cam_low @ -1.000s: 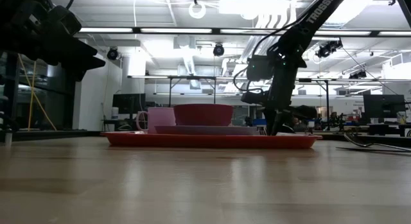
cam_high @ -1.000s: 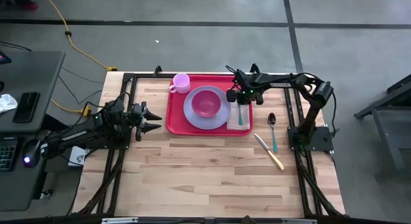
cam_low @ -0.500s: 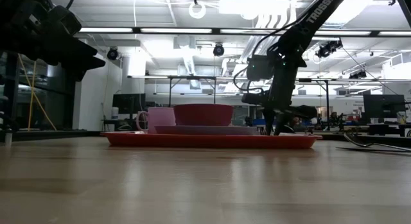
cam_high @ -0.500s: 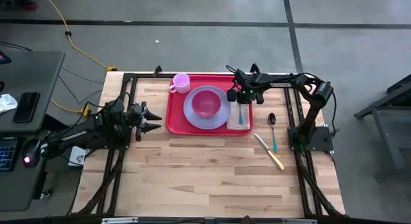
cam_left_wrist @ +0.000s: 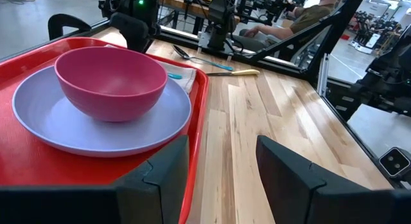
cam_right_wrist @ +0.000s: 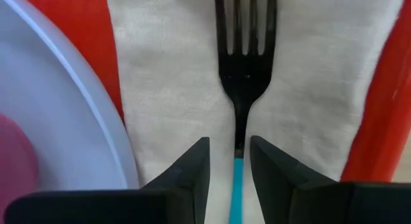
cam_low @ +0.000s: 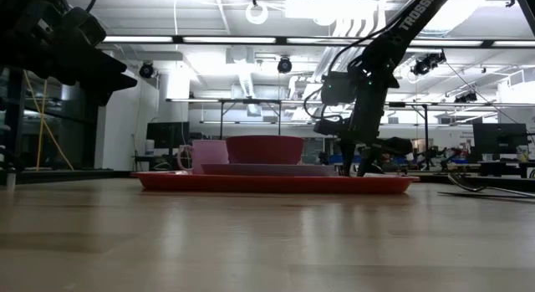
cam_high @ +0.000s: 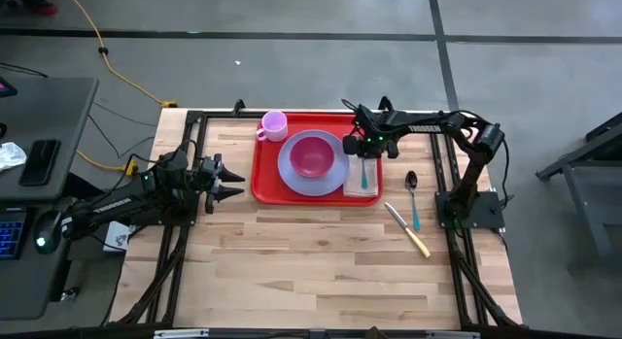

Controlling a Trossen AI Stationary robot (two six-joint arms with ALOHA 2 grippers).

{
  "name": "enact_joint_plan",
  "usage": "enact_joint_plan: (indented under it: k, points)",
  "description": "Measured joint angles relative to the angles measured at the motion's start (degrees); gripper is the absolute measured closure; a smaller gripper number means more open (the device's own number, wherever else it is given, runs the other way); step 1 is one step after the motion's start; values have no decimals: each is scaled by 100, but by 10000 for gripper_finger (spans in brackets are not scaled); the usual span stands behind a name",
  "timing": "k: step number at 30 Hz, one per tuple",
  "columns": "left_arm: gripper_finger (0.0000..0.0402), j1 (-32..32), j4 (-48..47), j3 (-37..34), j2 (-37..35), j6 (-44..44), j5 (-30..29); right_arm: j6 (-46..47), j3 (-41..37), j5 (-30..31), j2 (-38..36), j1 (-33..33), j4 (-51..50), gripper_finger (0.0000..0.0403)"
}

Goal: Set up tray
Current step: Put the spoon on the napkin on the tray

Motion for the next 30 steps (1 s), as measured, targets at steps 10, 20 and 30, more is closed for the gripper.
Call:
enact_joint_plan:
  k: [10, 20, 30]
  points:
    - [190, 2, 0, 0, 0, -42, 87, -4, 0, -194, 0, 0, -39, 314]
    - [190, 2, -4, 0, 0, -42, 254, -4, 0, -203, -11, -2, -104, 317]
    - [190, 2, -7, 0, 0, -42, 251, -128, 7, 136, -835, -122, -446, 317]
